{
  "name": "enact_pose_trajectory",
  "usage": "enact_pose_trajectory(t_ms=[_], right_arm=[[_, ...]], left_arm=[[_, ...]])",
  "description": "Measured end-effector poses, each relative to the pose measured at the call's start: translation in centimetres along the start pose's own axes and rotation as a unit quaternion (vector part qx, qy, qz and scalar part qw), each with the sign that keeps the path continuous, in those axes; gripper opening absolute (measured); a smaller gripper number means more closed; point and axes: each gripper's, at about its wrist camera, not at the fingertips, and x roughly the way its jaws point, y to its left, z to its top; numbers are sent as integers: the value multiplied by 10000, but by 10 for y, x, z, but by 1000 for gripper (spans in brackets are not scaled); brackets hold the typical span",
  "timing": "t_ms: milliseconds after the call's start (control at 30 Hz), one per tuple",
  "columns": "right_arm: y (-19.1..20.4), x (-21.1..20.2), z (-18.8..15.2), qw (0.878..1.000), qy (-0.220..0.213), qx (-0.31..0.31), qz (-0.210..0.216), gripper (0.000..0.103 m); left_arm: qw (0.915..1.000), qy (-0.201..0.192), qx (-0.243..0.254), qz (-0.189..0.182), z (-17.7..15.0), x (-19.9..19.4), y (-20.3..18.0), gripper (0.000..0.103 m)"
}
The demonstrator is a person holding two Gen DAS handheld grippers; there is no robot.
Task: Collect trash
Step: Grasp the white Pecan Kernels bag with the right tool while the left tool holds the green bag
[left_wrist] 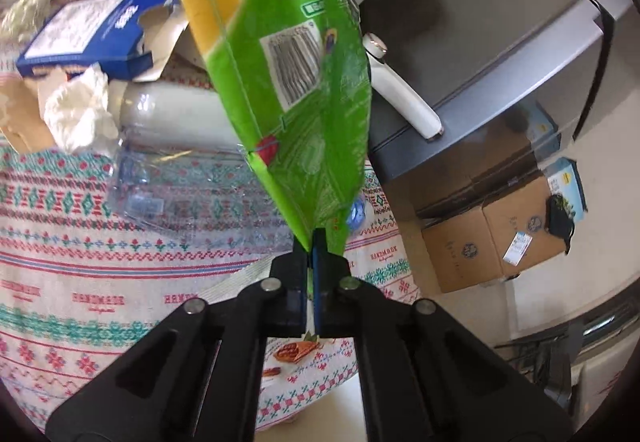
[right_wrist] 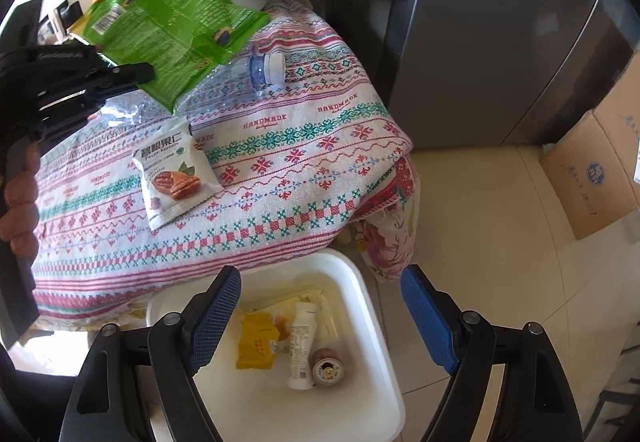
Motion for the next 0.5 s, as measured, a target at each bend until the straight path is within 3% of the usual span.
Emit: enact_pose_trajectory(t_ms=[300,500], right_arm=[[11,-2,6,9999,-28,93,95,84],[27,-1,13,9998,-97,30,194,84]], left_arm=[[9977,140,536,399,-6,-47,15,2],[9880,75,1214,950,-14,-89,27,2]])
